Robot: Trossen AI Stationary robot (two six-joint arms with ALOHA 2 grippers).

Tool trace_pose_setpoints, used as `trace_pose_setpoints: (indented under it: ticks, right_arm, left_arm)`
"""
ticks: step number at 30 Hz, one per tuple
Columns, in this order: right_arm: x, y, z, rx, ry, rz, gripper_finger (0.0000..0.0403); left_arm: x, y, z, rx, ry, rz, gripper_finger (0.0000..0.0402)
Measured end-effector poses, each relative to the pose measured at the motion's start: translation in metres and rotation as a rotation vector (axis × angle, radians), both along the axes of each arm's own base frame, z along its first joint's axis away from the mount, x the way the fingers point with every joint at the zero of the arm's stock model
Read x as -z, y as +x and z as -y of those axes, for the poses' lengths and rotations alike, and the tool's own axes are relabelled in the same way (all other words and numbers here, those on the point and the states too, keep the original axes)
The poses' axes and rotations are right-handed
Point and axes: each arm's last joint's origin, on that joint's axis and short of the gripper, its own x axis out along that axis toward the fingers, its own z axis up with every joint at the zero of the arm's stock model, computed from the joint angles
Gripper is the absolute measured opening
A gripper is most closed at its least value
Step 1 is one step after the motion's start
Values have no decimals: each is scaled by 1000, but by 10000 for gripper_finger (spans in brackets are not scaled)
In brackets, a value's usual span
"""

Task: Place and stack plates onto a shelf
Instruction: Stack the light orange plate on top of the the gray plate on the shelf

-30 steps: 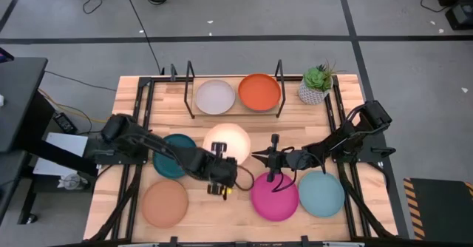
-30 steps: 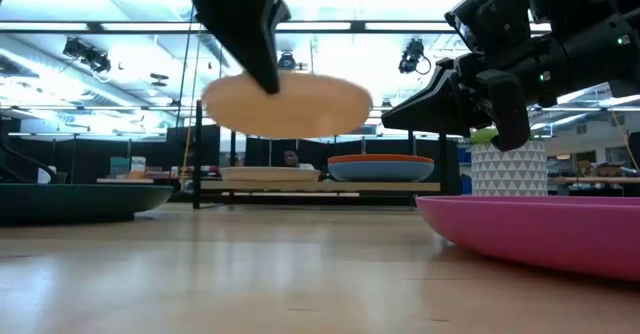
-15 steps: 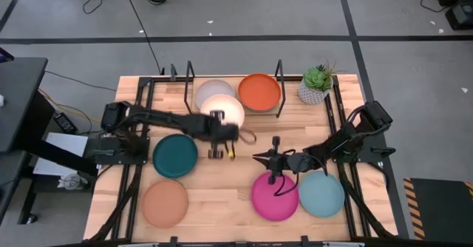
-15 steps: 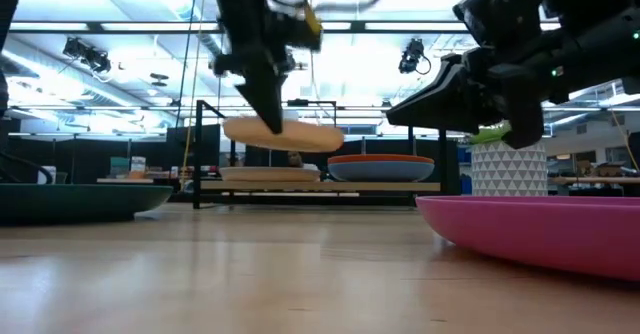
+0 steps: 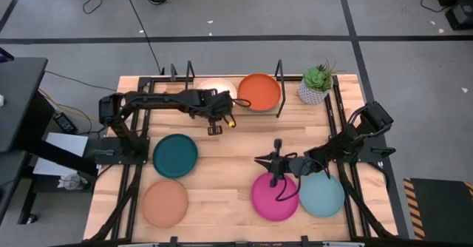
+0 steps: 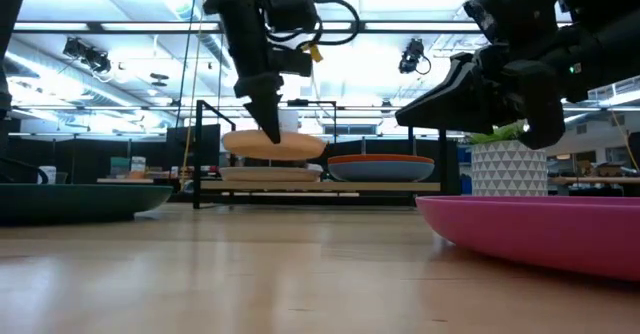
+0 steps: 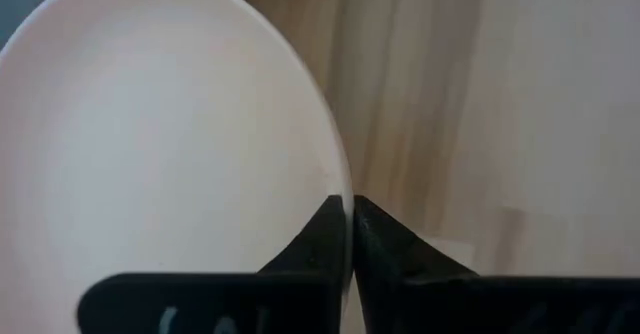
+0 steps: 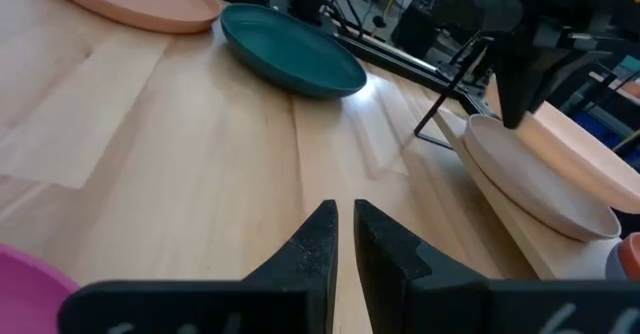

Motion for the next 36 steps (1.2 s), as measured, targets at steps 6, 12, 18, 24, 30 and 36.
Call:
trace_pose_setpoints:
  ticks: [6,12,18,24,30,36]
  right_arm:
    - [0,-2,-4,-9,4,0,43]
    - [0,-3,-6,2,-2,4,43]
    - [0,-3,-6,3,-2,4,43]
    - [0,-3,-6,3,-3,3,43]
    - [0,-3,-6,2,-2,5,43]
    - [0,-3,-6,0,0,8,43]
  left_arm:
    - [15,-9,-15,-49,-5,-16,24]
    - [23,-8,-17,-64,24,11,55]
    - [17,2,-15,-35,52,95,108]
    - [0,-2,-14,-48,61,30,115]
    - [2,-11,-14,-164,99,-35,116]
    - [19,-17,0,-177,202,-106,116]
